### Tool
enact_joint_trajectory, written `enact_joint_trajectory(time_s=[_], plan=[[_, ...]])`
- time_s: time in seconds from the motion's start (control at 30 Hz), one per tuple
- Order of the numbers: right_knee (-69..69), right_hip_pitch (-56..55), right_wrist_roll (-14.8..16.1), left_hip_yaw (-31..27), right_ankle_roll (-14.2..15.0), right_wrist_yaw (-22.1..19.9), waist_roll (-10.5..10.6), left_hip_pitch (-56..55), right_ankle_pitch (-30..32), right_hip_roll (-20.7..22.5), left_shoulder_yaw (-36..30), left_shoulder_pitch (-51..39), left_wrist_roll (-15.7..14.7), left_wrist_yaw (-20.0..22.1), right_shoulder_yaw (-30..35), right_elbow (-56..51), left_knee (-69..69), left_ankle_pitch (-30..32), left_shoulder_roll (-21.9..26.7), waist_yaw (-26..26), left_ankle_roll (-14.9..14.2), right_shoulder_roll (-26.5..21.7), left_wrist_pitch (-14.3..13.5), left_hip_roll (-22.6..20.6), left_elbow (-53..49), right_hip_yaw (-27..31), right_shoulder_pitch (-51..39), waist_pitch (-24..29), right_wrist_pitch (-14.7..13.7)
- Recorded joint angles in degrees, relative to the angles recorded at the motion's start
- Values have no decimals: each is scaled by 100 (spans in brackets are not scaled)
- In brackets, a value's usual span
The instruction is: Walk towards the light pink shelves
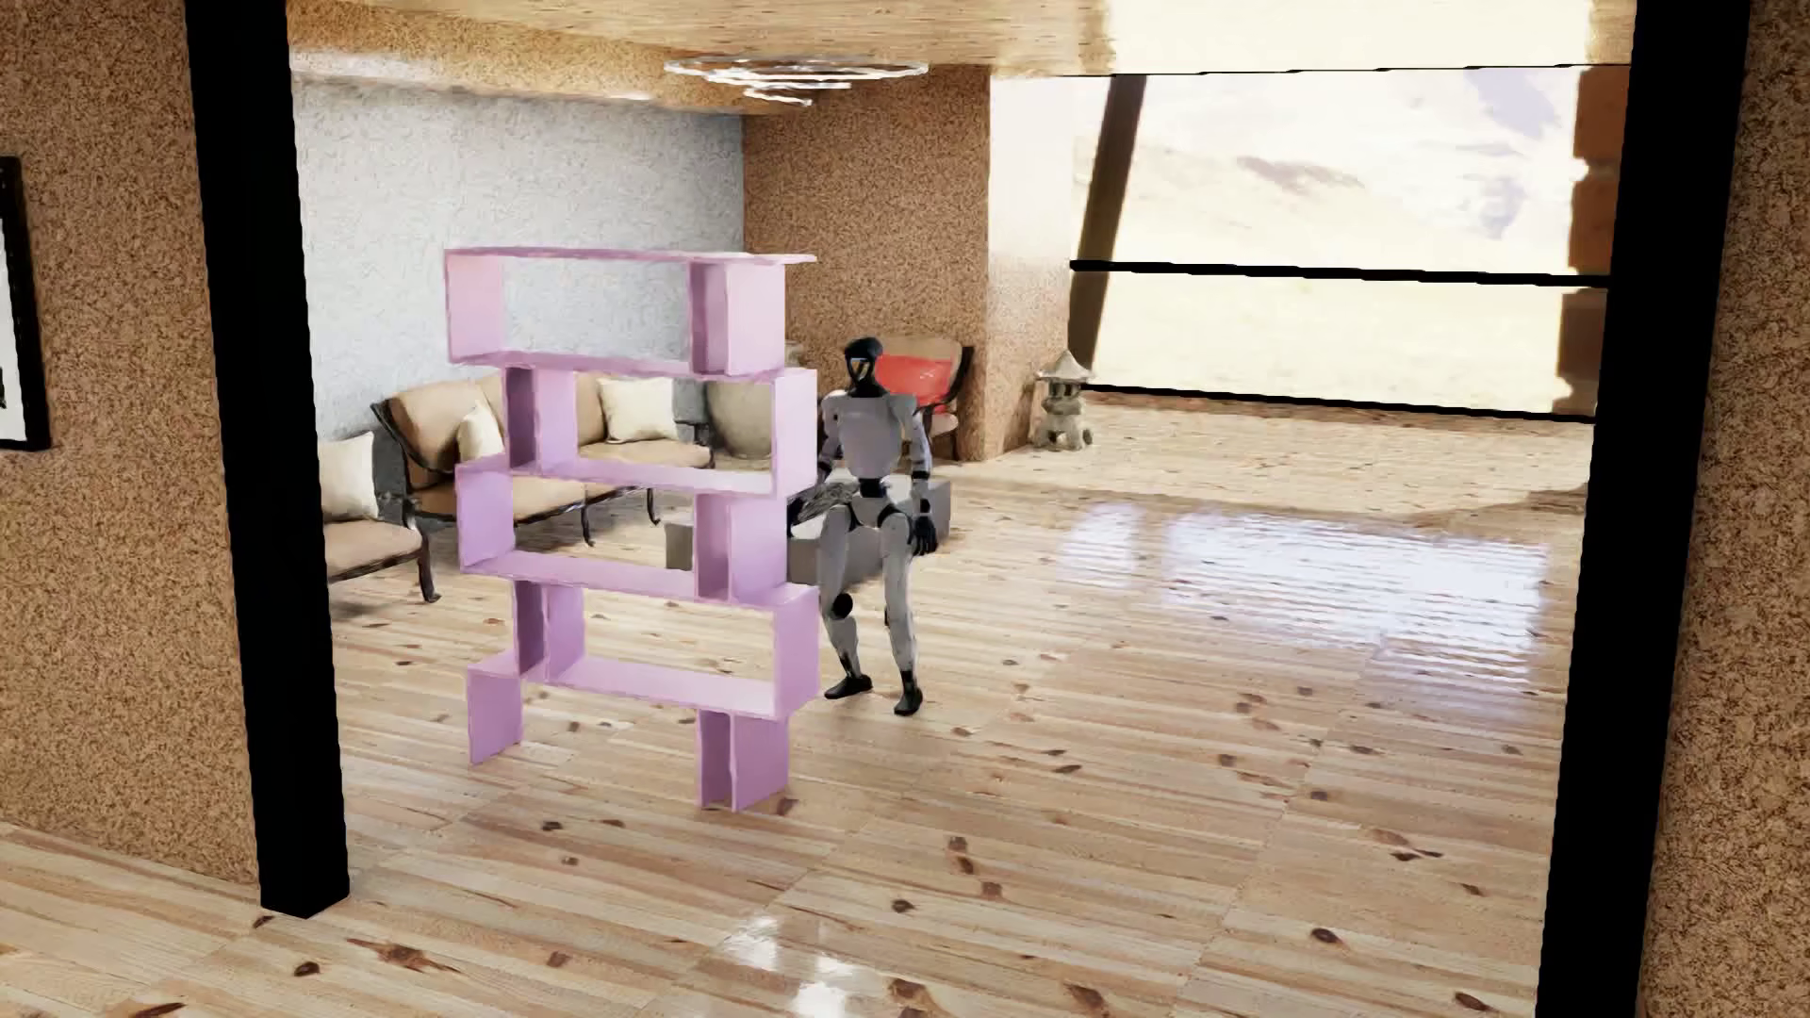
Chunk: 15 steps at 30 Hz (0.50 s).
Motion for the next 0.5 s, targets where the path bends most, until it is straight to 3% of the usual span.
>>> enact_joint_trajectory(time_s=[0.13,0.23,0.37,0.5], plan=[[97,87,-314,-313,-58,500,29,-115,-123,-75,101,34,-85,252,418,239,166,-8,-15,-38,-58,244,-92,-86,-421,-299,-104,30,-36],[113,118,-566,-471,-83,544,67,-153,-149,-121,133,47,-135,248,703,331,162,-9,-53,-56,-47,377,-41,-163,-453,-452,-174,48,-42],[160,75,-607,-558,-118,664,92,-170,-154,-189,319,101,-394,246,1012,353,64,16,-171,-65,-48,361,36,-246,-341,-548,-291,84,-112],[145,51,-479,-578,-117,623,70,-132,-133,-254,382,139,-369,221,1035,358,-117,97,-183,-58,-57,306,111,-327,-172,-595,-371,109,-68]])
